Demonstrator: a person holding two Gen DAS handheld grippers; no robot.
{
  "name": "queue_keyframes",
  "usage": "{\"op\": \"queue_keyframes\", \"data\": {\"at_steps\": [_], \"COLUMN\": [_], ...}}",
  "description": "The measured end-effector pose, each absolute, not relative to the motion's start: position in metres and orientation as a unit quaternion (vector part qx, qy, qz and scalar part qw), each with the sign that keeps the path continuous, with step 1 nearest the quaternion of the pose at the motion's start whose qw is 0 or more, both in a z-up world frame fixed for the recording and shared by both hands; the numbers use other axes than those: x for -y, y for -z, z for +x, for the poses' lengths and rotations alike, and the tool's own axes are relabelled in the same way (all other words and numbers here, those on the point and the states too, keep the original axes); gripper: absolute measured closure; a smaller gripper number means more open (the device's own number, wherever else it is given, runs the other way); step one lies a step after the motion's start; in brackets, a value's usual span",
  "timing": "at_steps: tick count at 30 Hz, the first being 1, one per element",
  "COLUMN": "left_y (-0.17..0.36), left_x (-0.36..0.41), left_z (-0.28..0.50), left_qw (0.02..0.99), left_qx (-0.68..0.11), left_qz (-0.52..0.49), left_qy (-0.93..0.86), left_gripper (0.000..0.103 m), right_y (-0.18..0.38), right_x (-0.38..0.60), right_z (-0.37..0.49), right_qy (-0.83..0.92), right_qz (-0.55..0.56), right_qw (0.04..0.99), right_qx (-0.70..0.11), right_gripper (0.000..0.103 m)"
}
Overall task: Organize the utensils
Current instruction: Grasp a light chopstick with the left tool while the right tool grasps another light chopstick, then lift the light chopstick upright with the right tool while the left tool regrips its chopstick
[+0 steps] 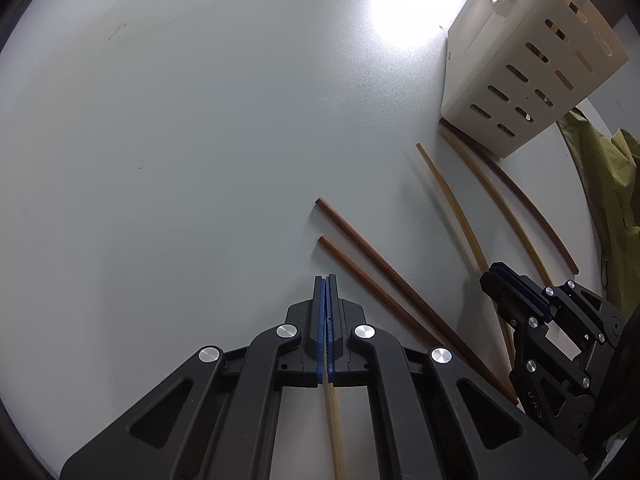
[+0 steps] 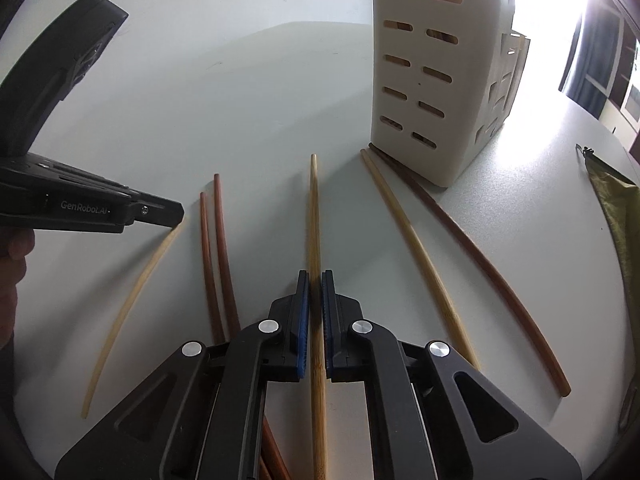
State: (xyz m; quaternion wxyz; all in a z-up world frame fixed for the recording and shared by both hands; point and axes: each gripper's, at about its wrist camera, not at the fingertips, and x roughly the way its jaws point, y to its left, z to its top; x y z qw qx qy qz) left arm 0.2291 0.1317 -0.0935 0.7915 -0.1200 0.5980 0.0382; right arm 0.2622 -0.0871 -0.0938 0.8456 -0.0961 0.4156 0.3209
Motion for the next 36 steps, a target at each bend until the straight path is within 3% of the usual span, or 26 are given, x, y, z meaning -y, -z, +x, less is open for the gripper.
{"op": "queue_keyframes", "data": {"at_steps": [10, 13, 17, 19, 23, 24, 25, 36], "left_y": [0.085, 0.101, 0.106, 0.108, 0.108, 0.109, 0.105, 0.061], "left_x": [-0.131, -0.107, -0.101, -0.100, -0.097, -0.096, -0.109, -0.105], "left_z": [0.229, 0.229, 0.229, 0.231, 0.231, 0.231, 0.226, 0.210], "left_qw": [0.796, 0.785, 0.786, 0.787, 0.788, 0.789, 0.790, 0.818], "left_qx": [-0.595, -0.609, -0.610, -0.609, -0.608, -0.606, -0.605, -0.564], "left_qz": [-0.111, -0.110, -0.098, -0.094, -0.093, -0.092, -0.093, -0.110], "left_qy": [-0.025, -0.020, -0.028, -0.032, -0.035, -0.038, -0.035, 0.005], "left_gripper": [0.102, 0.096, 0.081, 0.079, 0.082, 0.098, 0.100, 0.101], "right_y": [0.056, 0.052, 0.052, 0.053, 0.051, 0.050, 0.048, -0.001], "right_x": [0.103, 0.102, 0.101, 0.101, 0.103, 0.104, 0.105, 0.130], "right_z": [0.251, 0.255, 0.257, 0.257, 0.257, 0.256, 0.255, 0.231], "right_qy": [-0.343, -0.342, -0.340, -0.338, -0.339, -0.340, -0.342, -0.380], "right_qz": [-0.051, -0.053, -0.053, -0.055, -0.050, -0.046, -0.043, 0.023], "right_qw": [0.858, 0.859, 0.859, 0.860, 0.862, 0.863, 0.863, 0.876], "right_qx": [-0.380, -0.377, -0.378, -0.378, -0.374, -0.372, -0.370, -0.295], "right_gripper": [0.096, 0.096, 0.096, 0.096, 0.096, 0.096, 0.096, 0.096]}}
